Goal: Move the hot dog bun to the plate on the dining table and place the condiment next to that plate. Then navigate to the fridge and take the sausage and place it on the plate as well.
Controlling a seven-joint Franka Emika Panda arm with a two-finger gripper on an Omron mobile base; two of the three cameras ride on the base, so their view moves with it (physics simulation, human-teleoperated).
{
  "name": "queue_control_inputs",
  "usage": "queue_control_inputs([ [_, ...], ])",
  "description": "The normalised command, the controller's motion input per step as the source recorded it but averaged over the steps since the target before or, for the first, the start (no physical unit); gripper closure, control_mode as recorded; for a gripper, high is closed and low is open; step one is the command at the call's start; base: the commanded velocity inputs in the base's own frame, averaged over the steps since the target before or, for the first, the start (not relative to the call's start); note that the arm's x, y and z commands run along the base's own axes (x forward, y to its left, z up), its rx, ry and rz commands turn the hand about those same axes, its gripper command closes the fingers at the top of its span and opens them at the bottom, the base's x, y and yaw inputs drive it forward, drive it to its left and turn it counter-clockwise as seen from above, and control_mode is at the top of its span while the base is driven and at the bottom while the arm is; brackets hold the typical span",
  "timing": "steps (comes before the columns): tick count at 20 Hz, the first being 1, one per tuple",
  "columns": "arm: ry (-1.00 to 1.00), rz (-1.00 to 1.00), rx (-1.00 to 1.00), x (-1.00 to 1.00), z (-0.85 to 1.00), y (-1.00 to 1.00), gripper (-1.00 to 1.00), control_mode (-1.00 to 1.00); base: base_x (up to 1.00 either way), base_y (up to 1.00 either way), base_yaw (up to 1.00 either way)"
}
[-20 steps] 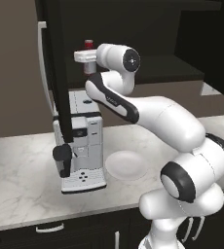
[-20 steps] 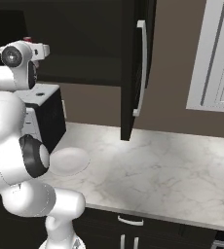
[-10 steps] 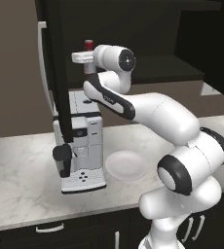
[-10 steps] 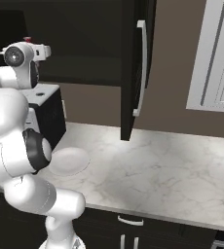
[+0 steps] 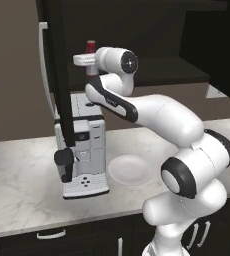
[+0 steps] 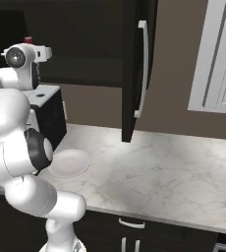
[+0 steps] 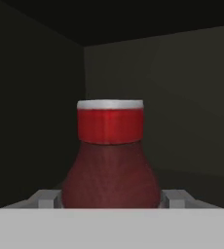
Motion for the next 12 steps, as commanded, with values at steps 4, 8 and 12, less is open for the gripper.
queue_control_inputs([
  [4, 0.0, 0.0, 0.0, 0.02, -0.02, 0.0, 1.0, -1.0, 0.0, 0.0, 0.0],
  [8, -0.09, 0.0, 0.0, -0.45, 0.0, 0.0, 1.0, -1.0, 0.0, 0.0, 0.0],
  [12, -0.13, -0.01, 0.0, -0.74, -0.01, -0.07, 1.0, -1.0, 0.0, 0.0, 0.0],
])
